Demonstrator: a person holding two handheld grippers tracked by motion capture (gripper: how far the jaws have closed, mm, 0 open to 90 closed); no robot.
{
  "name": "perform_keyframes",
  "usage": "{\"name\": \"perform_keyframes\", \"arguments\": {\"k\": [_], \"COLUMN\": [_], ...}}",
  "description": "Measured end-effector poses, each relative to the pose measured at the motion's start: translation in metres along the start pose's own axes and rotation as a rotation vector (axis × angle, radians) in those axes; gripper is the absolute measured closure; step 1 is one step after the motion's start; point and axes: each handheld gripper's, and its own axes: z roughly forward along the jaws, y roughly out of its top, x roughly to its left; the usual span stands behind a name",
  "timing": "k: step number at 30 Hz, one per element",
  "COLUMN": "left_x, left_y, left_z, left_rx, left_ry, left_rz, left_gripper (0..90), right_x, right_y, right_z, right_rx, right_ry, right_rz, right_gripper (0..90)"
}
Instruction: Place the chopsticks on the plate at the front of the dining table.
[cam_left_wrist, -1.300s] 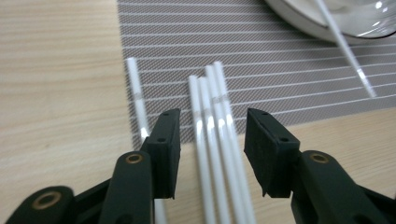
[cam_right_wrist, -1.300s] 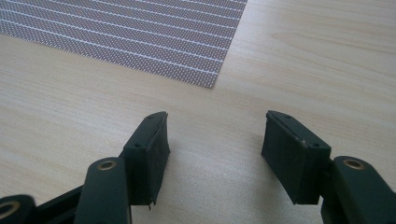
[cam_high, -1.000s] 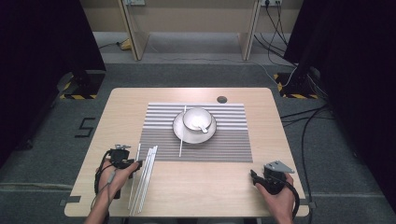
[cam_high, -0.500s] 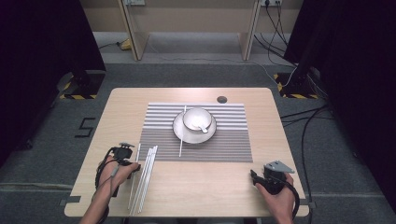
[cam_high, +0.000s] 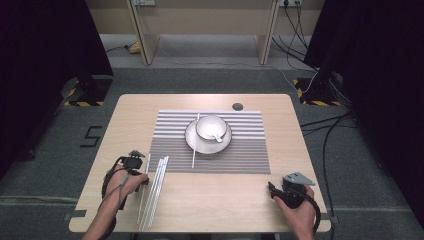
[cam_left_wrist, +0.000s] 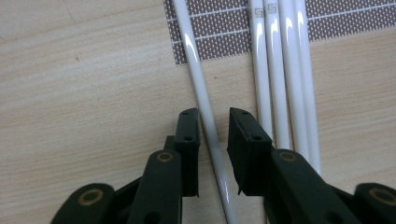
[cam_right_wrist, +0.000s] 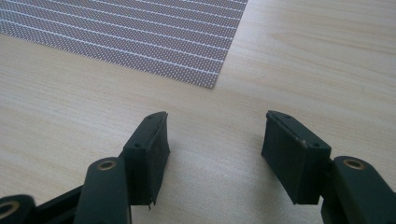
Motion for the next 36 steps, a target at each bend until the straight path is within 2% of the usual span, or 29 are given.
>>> {"name": "perform_keyframes", "arguments": {"k": [15,23,30,36], "left_x": [-0.0017,-0.0050,-0.0065,-0.0076], "left_y": [0.0043,0.0060,0.0072,0.0070], "left_z": [0.0029,0.0035,0.0036,0.0031], "left_rx": [0.051,0.066,0.079,0.099], "left_ry": [0.012,0.047,0.060,0.070], "left_rz": [0.011,0.024,0.032,0.048], "left_gripper": [76.7,79.6,82.5,80.0], "right_x": [0.0000,0.0002,0.0002,0.0002], "right_y": [0.0001,0.0001,0.0001,0.0001], "right_z": [0.0001,0.0001,0.0001,0.0001], "right_rx": [0.001,0.001,0.001,0.001], "right_ry": [0.001,0.001,0.002,0.002], "right_rz": [-0.001,0.000,0.000,0.000], "right_gripper": [40.9,40.8,40.9,40.8]}}
